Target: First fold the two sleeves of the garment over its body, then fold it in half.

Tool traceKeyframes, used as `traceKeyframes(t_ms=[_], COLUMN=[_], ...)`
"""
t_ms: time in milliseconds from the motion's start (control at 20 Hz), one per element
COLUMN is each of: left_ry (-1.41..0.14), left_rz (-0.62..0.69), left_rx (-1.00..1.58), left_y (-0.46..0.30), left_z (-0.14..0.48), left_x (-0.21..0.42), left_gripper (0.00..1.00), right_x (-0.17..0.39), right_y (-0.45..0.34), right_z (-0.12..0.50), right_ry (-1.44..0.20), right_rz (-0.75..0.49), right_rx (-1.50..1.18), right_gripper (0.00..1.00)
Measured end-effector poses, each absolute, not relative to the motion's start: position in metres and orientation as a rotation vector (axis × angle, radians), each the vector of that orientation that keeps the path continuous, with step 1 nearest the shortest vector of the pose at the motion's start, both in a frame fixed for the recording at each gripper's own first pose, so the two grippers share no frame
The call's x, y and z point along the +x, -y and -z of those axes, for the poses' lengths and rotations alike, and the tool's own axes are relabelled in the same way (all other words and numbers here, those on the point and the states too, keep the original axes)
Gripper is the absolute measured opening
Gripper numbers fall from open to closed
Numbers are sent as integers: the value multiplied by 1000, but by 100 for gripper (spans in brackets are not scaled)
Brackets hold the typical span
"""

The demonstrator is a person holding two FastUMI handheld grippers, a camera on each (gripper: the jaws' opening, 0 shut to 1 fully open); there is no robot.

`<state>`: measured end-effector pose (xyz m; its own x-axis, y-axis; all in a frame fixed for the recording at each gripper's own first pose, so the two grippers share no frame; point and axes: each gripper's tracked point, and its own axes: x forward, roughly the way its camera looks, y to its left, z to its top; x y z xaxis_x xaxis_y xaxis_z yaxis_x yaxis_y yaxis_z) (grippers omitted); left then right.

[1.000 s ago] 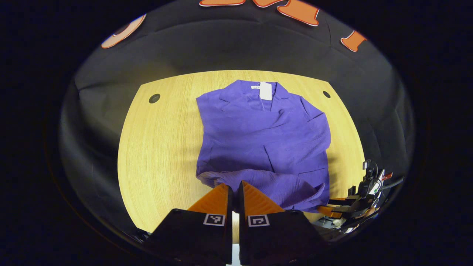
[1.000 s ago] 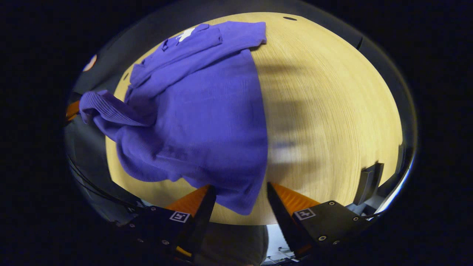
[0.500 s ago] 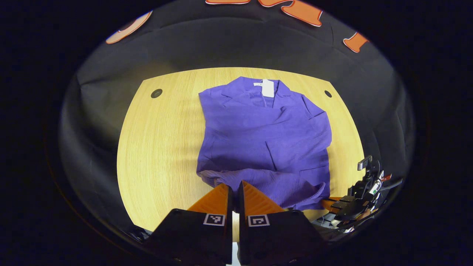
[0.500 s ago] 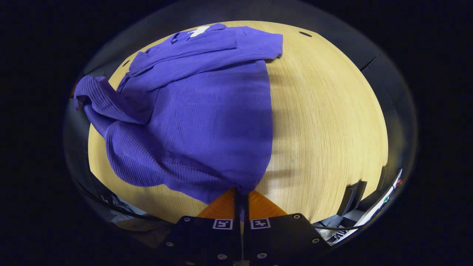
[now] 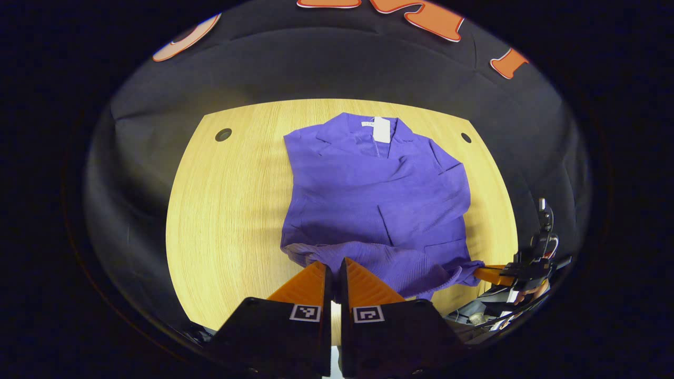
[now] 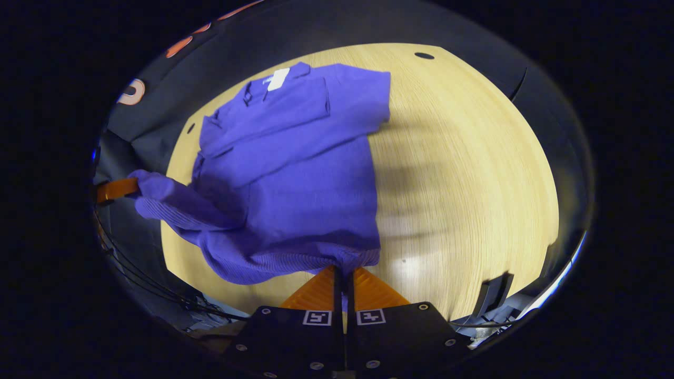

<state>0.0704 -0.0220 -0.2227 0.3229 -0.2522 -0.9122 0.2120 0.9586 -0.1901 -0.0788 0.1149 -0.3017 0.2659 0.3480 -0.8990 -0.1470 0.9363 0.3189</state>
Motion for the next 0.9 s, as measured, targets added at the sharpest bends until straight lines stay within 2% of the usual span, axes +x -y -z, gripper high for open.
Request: traceKeyframes(t_ms=[400,650,900], left_ry=[-1160,-1139,-1180], left_rz=[314,311,319], left_rx=[-45,-13,37], left_y=[24,20,18], left_z=[198,185,202], left_x=[109,154,221], left_gripper=[8,8,8], right_x=[3,69,143], right_y=[-116,-125,-137], right_z=[237,195,183], right_ry=[-1154,-1079,-1061], right_rz=[-405,-440,-458], right_rx=[168,127,95], right_gripper=[2,2,2])
